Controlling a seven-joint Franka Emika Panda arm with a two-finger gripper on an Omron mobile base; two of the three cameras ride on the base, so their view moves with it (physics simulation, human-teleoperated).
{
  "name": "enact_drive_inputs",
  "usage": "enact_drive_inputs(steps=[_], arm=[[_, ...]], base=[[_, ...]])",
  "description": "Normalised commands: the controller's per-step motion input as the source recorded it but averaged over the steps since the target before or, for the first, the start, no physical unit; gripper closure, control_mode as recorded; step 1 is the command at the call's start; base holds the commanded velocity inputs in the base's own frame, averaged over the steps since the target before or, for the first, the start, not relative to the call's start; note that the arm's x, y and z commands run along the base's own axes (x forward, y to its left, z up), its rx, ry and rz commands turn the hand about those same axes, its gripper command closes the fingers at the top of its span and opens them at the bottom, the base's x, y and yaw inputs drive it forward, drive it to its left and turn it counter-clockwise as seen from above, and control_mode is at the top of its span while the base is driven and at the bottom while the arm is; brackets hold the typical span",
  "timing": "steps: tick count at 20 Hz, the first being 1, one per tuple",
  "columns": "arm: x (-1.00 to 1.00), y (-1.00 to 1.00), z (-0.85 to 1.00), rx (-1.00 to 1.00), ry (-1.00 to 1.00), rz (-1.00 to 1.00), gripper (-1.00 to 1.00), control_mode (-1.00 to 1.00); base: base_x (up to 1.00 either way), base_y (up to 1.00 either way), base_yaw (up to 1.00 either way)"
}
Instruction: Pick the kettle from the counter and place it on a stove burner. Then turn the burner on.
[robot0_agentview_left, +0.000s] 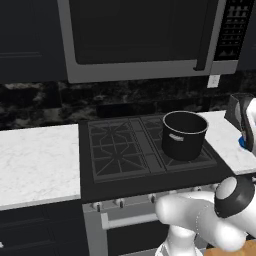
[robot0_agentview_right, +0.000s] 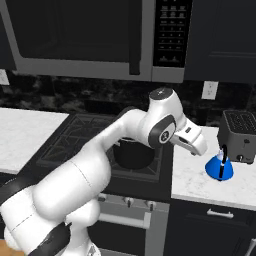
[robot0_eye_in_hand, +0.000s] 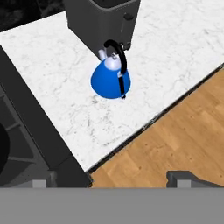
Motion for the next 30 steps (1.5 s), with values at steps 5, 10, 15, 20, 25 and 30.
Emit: enact_drive_inputs(steps=[5,10,15,20,25,30], arm=[[0.53,-0.29,-0.08,0.0,0.01,0.01,-1.0,-1.0],[0.36,-0.33,-0.06,0.03,0.03,0.12,-1.0,-1.0],[0.14,-0.33,0.0,0.0,0.0,0.13,-1.0,-1.0],[0.08,-0.19,-0.17,0.0,0.0,0.06,-1.0,-1.0],[0.14,-0.08,-0.41,0.0,0.01,0.01,-1.0,-1.0],[0.25,-0.17,-0.3,0.0,0.0,0.0,-1.0,-1.0]], base=[[0.0,0.0,0.0],[0.0,0.0,0.0],[0.0,0.0,0.0],[0.0,0.0,0.0],[0.0,0.0,0.0],[0.0,0.0,0.0]])
